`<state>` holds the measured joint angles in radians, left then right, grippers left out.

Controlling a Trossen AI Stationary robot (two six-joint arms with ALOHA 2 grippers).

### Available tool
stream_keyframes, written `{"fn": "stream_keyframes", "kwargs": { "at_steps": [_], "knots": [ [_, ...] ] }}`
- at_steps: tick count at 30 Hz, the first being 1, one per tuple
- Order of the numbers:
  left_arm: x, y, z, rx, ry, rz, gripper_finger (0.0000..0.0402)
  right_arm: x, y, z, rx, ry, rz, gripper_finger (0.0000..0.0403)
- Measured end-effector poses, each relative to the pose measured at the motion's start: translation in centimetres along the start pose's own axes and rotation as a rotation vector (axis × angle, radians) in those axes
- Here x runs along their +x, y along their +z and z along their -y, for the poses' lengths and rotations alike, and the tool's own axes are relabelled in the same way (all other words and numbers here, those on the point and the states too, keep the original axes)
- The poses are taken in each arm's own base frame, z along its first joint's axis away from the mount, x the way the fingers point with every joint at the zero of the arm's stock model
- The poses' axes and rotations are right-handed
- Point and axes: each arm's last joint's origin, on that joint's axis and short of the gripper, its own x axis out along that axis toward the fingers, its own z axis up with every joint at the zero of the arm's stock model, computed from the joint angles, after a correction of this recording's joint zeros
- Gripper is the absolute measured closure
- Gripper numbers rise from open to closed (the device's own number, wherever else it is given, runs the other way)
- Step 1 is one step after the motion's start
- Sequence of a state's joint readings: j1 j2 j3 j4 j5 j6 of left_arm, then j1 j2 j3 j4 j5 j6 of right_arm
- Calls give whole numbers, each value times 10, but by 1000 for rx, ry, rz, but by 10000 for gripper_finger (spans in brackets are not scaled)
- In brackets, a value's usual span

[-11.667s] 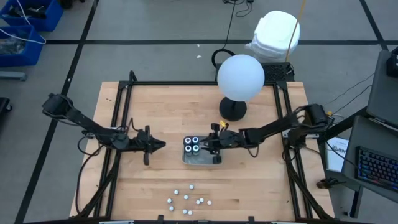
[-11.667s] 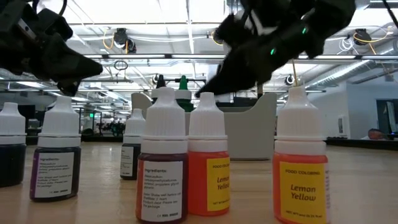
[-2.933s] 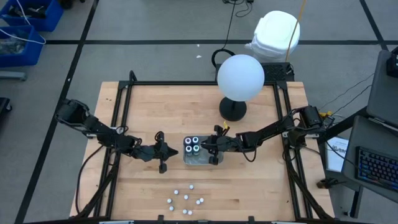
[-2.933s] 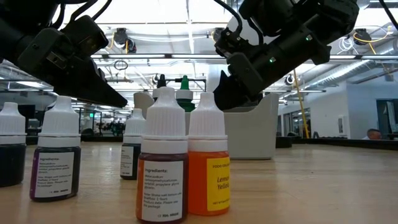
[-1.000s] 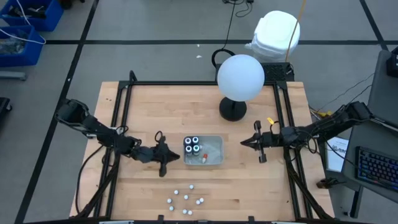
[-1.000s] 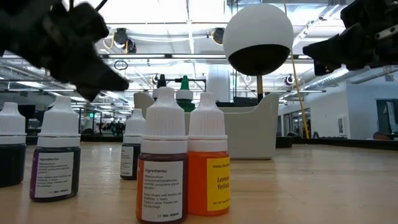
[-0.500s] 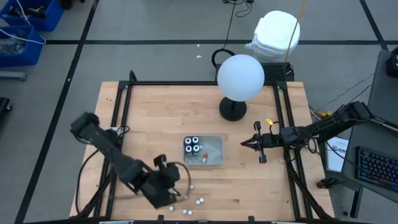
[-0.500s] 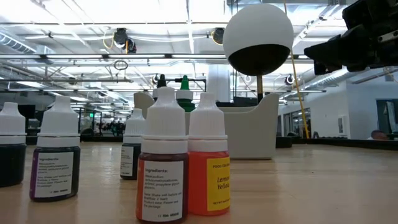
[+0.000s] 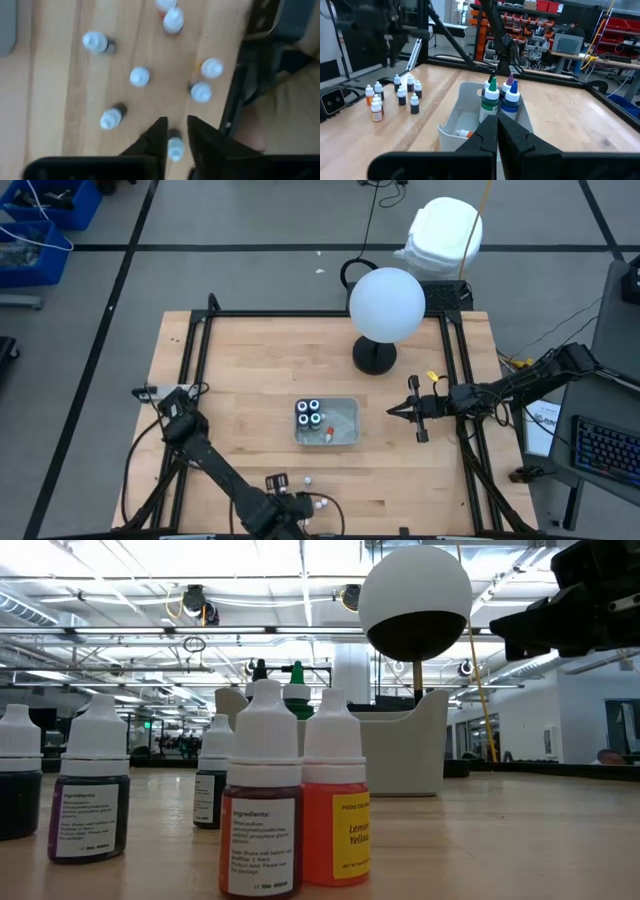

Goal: Pick & Place food coloring
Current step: Put the small violet food coloring bottle into the gray bin

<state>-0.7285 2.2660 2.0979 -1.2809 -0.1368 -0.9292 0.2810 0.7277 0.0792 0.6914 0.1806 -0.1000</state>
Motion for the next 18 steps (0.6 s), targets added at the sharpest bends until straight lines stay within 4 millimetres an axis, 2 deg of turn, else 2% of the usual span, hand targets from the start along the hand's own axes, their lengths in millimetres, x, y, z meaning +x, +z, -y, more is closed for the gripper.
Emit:
{"fn": "stream_keyframes", "kwargs": {
  "at_steps": [5, 10, 13, 18],
  "knots": [
    [1, 1, -7, -28, 49, -28, 248, 0, 0, 0, 31, 0, 0, 403],
    [-2, 2, -9, 4, 88, 20, 188, 0, 0, 0, 45, 0, 0, 403],
    [3, 2, -13, -34, 101, 2, 167, 0, 0, 0, 54, 0, 0, 403],
    [12, 4, -25, -104, 160, -63, 161, 0, 0, 0, 53, 0, -4, 403]
  ]
}}
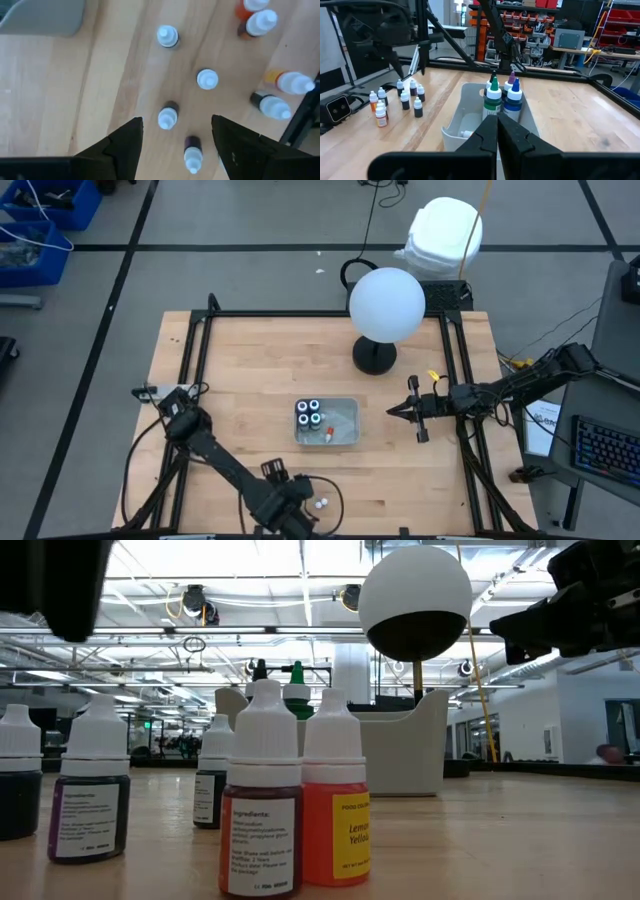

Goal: Pick & Place food coloring
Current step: Put the small violet food coloring bottle into the gray bin

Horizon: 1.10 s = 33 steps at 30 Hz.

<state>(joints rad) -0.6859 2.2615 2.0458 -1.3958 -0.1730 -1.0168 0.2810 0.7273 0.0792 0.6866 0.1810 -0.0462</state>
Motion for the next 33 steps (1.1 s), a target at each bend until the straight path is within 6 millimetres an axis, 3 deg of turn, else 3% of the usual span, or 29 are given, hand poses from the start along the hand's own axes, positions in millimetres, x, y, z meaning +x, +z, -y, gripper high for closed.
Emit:
{"fn": "stream_keyframes", "kwargs": {
  "at_steps": [5, 13, 18, 25, 28, 33],
  "knots": [
    [8, 3, -4, 54, 12, -33, 160, 0, -2, 0, -4, 1, -19, 403],
    [7, 10, -9, 148, 20, -5, 160, 0, -2, 0, -3, 2, -19, 403],
    [4, 6, -22, 156, 81, -84, 160, 0, -2, 0, -3, 1, -20, 403],
    [-4, 3, -22, 159, -28, -48, 160, 0, -2, 0, -4, 2, -25, 403],
    [-1, 1, -24, 147, -47, -41, 160, 0, -2, 0, -4, 2, -25, 403],
    [22, -5, -26, 109, -30, -99, 160, 0, -2, 0, 3, 2, -25, 403]
  ]
}}
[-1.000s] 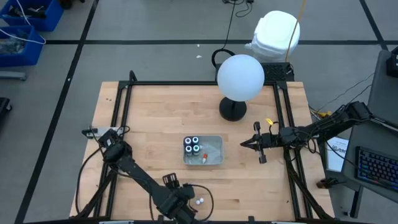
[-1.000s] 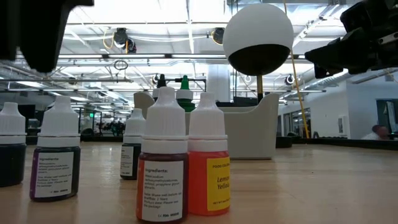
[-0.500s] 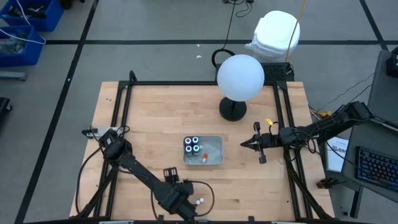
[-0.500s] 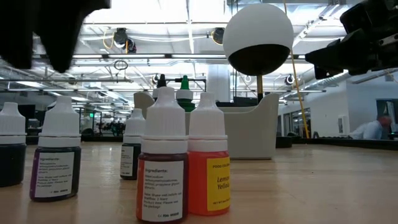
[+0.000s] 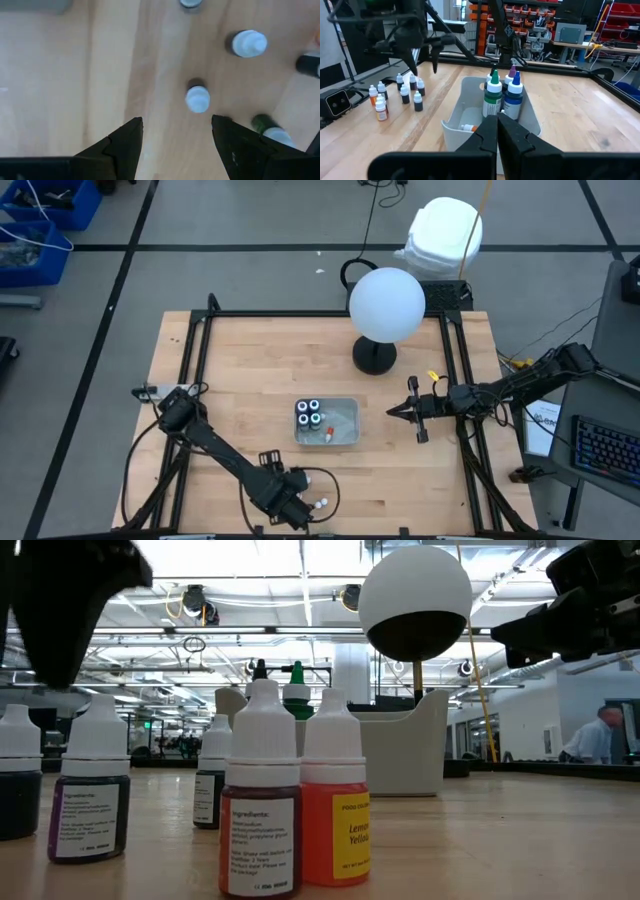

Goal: Pick & Place food coloring
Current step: Put the small violet food coloring bottle into the gray bin

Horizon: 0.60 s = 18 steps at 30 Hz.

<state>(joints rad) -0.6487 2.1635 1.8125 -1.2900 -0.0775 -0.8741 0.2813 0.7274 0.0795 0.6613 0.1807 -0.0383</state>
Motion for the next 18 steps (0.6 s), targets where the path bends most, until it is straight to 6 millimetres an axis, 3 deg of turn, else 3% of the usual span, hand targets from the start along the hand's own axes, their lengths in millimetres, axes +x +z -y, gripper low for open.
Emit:
{"fn": "stream_keyframes", "kwargs": {
  "at_steps": [7, 18],
  "knots": [
    [10, 5, 7, 27, -90, 40, 160, 0, 0, 0, -1, 0, 0, 403],
    [14, 6, 4, 12, -51, 67, 160, 0, 0, 0, -2, 0, 0, 403]
  ]
}}
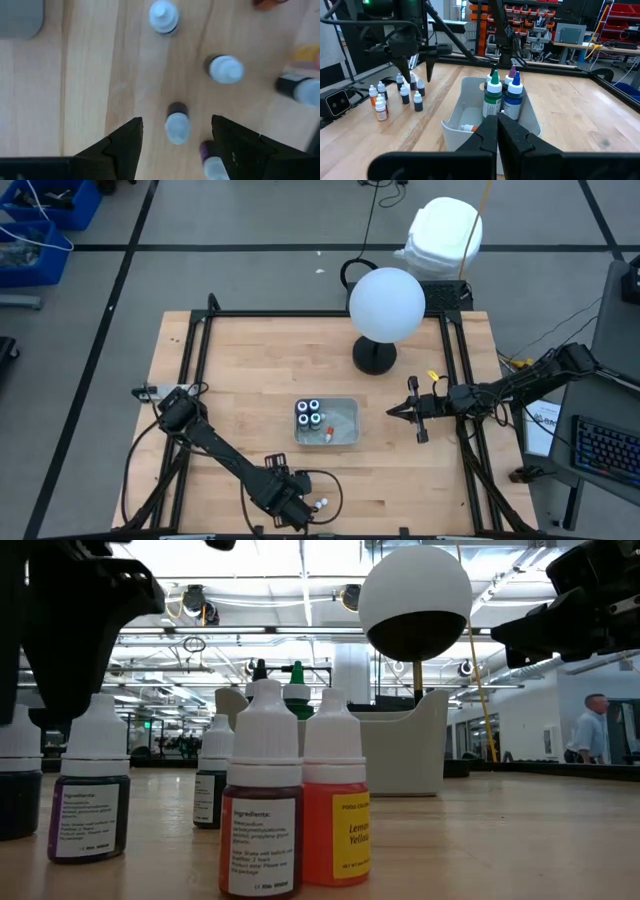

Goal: Pick & Place food coloring
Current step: Put the small violet food coloring bottle into the gray bin

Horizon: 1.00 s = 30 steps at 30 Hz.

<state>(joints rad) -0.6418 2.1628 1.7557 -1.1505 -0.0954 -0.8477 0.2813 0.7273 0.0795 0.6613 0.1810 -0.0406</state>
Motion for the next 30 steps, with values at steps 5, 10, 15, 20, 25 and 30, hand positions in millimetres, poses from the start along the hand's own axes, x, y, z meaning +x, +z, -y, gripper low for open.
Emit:
{"fn": "stream_keyframes", "kwargs": {
  "at_steps": [5, 10, 15, 20, 25, 30],
  "knots": [
    [8, -2, -1, -7, -4, -14, 160, 0, 0, 0, -1, 0, 0, 403],
    [14, -4, -1, 1, -7, -17, 160, 0, 0, 0, -1, 0, 0, 403],
    [19, -5, -4, -8, 7, -30, 160, 0, 0, 0, -1, 0, 0, 403],
    [19, -5, -4, -20, 6, -28, 161, 0, 0, 0, -1, 0, 0, 403],
    [19, -5, -4, -21, 5, -28, 165, 0, 0, 0, -1, 0, 0, 403],
    [19, -5, -4, -21, 5, -28, 210, 0, 0, 0, -1, 0, 0, 403]
  ]
}}
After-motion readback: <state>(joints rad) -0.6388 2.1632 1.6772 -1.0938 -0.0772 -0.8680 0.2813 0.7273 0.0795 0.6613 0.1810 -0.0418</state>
